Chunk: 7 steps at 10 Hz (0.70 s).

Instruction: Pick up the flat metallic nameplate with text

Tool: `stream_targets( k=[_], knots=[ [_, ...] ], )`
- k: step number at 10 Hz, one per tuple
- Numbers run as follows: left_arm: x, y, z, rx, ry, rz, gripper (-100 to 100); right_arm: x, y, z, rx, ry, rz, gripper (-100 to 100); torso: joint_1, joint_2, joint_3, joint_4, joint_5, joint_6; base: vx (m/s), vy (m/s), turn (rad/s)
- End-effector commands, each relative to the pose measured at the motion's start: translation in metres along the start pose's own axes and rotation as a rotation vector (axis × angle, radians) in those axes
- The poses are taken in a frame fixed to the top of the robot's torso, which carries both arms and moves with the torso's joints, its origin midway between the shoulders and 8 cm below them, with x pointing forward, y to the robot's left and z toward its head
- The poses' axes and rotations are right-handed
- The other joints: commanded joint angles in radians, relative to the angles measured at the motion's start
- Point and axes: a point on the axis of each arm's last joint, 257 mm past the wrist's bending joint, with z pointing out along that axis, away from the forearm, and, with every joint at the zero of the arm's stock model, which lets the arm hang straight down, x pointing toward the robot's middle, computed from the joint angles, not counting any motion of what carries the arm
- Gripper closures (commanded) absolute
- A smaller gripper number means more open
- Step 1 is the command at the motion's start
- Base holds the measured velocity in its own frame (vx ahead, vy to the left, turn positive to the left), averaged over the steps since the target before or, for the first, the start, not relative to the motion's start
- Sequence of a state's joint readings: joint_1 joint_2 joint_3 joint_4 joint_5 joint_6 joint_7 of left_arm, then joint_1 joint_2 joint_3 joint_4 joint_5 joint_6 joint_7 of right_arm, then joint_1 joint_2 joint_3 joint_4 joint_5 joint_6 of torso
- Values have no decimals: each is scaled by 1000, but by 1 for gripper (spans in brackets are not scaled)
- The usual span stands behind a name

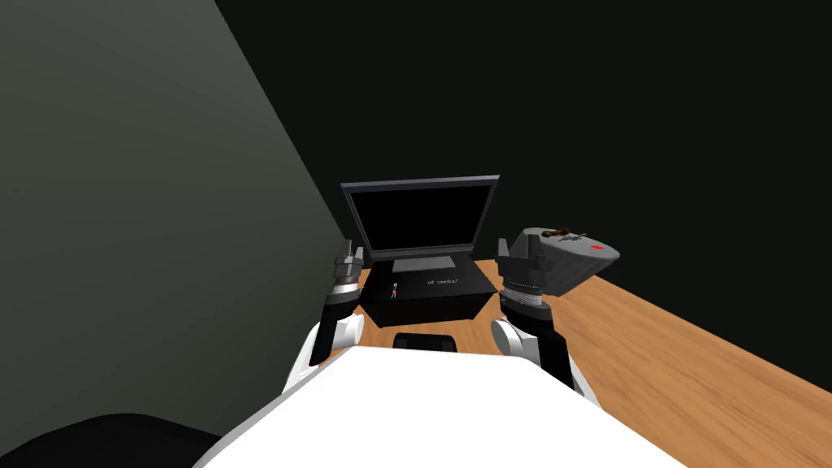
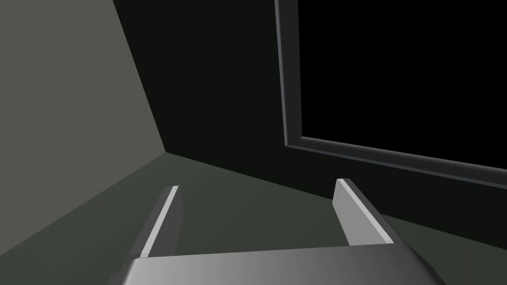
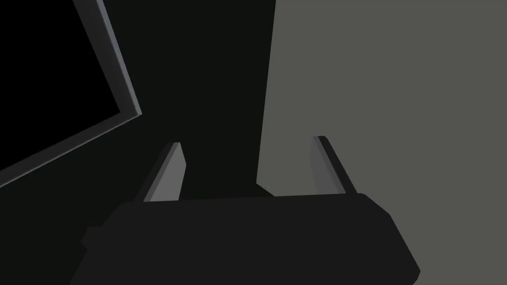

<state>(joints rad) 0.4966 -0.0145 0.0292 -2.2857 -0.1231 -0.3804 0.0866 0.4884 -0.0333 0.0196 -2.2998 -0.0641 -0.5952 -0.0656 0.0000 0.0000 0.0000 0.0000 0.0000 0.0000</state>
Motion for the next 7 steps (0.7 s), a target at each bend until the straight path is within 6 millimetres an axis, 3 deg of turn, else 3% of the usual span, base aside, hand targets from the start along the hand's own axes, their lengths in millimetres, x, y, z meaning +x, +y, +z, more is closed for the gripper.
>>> stream_targets(
  k=[1, 7],
  knots=[
    [0, 0, 0, 0, 0, 0, 0, 7, -15, -3, 32, 50, -42, -100, 0, 0, 0, 0, 0, 0, -3, -18, 181],
    [0, 0, 0, 0, 0, 0, 0, 26, -78, -22, 159, 207, -221, -100, -3, 0, 0, 0, -1, 0, -4, -42, 200]
  ],
)
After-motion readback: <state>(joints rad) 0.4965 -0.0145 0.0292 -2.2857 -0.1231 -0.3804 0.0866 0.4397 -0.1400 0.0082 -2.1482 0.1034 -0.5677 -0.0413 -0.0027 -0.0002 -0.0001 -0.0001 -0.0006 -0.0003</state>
